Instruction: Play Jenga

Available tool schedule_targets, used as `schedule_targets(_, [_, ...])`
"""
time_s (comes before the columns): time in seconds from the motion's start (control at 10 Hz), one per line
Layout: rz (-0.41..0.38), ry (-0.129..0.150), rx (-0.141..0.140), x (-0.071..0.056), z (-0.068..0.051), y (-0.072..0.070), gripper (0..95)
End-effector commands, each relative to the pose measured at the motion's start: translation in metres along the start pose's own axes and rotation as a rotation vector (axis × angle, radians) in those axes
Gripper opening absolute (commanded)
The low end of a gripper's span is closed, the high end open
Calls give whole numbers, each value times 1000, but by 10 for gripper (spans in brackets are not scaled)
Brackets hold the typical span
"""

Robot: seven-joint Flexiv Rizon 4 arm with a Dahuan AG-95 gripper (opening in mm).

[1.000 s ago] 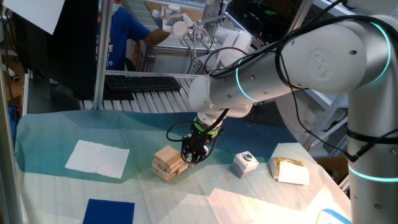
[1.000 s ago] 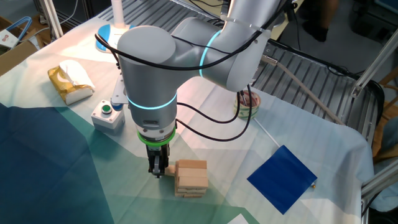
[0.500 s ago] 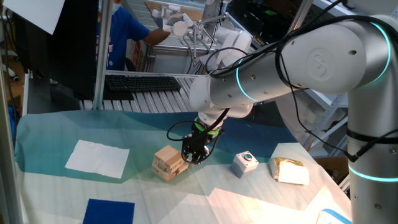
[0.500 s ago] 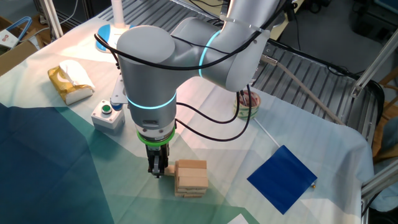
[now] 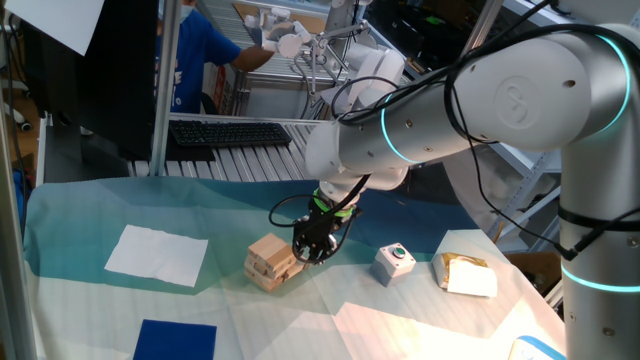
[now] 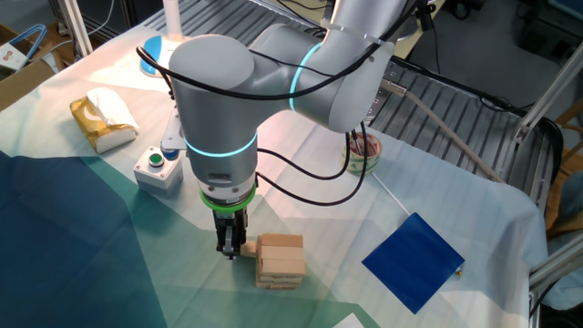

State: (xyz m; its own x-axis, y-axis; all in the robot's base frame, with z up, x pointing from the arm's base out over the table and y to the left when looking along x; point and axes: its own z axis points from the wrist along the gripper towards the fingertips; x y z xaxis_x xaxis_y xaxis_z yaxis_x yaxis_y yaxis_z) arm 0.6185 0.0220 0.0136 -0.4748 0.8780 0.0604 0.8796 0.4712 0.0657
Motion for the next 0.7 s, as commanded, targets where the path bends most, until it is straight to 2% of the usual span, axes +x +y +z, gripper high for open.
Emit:
schedule_targets(0.1, [-2,-8,-1,0,-1,0,0])
schedule_targets(0.7, [-17,-19,-7,-1,-3,-2,0])
